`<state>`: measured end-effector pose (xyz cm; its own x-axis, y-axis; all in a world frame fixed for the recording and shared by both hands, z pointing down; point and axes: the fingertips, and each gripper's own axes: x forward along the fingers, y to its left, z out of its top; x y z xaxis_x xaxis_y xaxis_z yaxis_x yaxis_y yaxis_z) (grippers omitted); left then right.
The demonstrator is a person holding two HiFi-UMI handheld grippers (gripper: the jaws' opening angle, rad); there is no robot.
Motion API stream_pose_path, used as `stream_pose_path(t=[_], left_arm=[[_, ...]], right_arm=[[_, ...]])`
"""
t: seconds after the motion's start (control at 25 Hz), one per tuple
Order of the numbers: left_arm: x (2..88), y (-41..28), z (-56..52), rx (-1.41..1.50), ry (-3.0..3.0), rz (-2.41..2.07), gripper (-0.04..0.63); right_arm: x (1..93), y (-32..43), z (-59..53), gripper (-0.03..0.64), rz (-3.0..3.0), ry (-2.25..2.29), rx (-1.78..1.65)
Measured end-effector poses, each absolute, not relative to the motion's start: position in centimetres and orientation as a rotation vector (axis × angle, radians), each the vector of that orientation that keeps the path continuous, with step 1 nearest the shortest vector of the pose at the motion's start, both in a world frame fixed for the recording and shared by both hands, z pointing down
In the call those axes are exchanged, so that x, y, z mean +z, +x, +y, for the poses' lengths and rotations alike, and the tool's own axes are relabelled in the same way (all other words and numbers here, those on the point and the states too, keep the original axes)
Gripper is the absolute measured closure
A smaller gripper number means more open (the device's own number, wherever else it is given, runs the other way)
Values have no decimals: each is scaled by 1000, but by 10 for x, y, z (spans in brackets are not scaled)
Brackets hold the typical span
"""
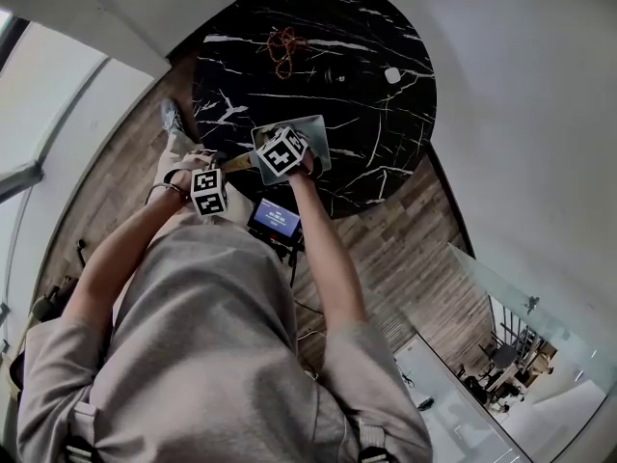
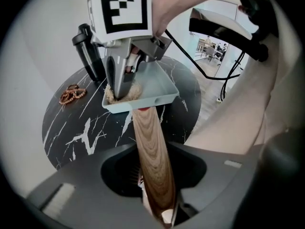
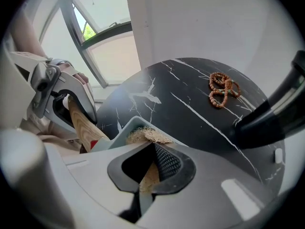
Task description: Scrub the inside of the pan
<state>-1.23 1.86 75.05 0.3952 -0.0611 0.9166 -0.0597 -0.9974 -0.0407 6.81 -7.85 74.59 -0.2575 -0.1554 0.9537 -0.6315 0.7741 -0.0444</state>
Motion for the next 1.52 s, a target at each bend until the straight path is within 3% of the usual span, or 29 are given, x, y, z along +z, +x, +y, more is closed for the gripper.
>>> stream_pose_path(t=[0.44,0.6,0.92,1.52], left_arm=[[756,-20,16,-1828,-2583,172,491],[756,-19,15,-1840,-2573,185,494],[756,-20,15,-1860,-2555,200,495],[757,-20,14,-1858,-2557,231,506]], right_arm=[[704,50,-78,597,-2186,709,995],[679,83,-91,597,-2189,810,821],[713,184,-88,597,-1802,908,545],[744,180,-74,595,-1680,809,600]])
